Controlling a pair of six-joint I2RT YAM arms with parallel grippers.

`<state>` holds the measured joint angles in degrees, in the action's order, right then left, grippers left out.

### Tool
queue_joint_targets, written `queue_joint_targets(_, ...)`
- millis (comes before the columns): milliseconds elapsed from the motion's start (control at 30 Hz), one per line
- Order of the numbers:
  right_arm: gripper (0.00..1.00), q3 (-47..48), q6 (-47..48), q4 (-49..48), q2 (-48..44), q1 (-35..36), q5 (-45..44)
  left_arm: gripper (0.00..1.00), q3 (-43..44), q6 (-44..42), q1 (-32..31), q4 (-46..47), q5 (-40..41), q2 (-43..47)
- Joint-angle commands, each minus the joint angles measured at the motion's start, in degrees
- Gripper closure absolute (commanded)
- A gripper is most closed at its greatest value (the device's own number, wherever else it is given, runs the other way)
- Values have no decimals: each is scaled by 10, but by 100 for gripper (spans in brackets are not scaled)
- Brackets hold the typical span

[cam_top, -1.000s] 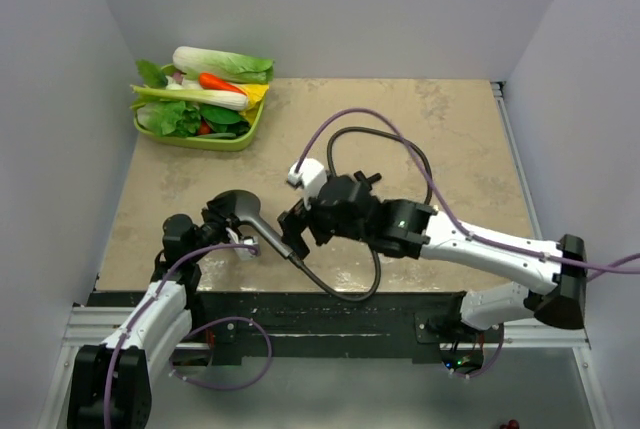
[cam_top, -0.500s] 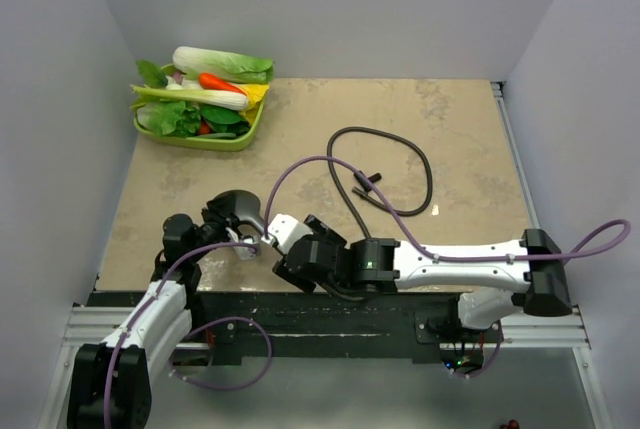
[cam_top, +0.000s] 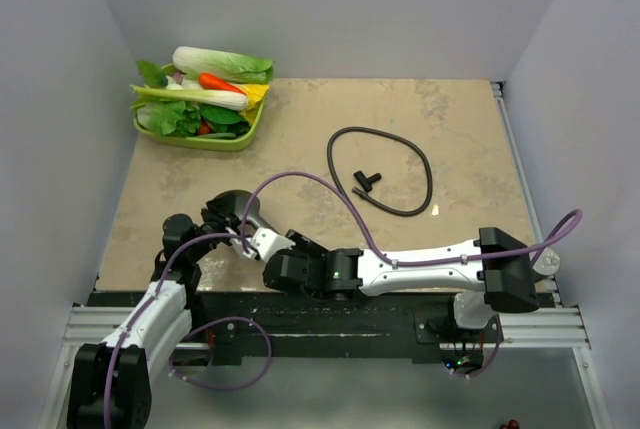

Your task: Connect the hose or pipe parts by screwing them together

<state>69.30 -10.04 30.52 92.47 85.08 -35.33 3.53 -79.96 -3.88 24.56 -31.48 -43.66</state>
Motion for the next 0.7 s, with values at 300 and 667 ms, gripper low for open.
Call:
queue_joint_targets(300, 85, -3, -18, -94, 6, 5, -4, 100, 30, 7, -2, 49, -14, 2)
queue_joint_targets(667, 100, -86, -65, -177, -86, -12, 78, 100, 31, 10, -2, 52, -17, 2)
